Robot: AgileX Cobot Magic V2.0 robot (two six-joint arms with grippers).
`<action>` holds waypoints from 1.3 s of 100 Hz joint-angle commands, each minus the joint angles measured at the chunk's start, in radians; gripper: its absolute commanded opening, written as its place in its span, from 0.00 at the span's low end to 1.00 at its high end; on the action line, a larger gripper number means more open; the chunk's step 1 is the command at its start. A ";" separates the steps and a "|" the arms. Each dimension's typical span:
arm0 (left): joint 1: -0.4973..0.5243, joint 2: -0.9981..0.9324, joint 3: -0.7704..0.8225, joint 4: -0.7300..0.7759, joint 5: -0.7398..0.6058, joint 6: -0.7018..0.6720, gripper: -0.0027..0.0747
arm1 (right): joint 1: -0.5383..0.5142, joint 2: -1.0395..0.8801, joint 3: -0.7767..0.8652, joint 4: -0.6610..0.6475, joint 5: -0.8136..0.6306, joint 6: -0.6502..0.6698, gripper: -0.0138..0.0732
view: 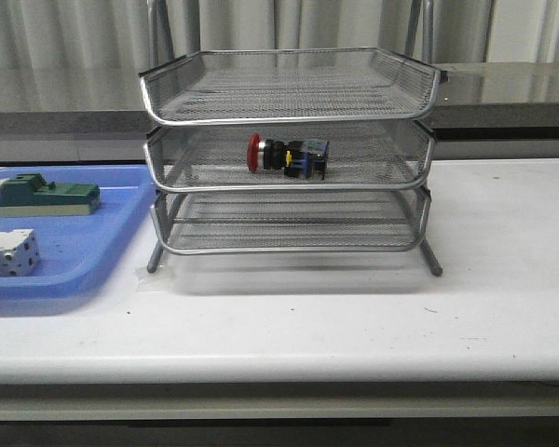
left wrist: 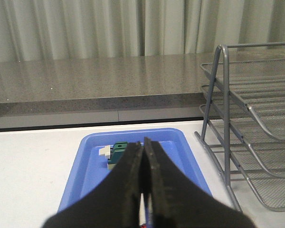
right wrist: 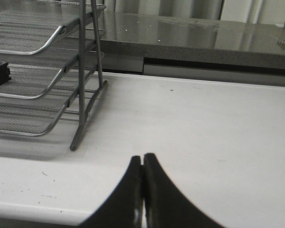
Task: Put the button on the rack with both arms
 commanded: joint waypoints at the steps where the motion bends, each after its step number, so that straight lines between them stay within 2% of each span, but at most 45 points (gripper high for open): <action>1: 0.004 -0.016 -0.004 0.033 -0.074 -0.047 0.01 | -0.005 -0.017 0.001 0.004 -0.083 -0.008 0.09; 54: 0.030 -0.347 0.257 0.023 -0.074 -0.062 0.01 | -0.005 -0.017 0.001 0.004 -0.083 -0.008 0.09; 130: 0.042 -0.345 0.267 0.016 -0.074 -0.079 0.01 | -0.005 -0.017 0.001 0.004 -0.080 -0.008 0.09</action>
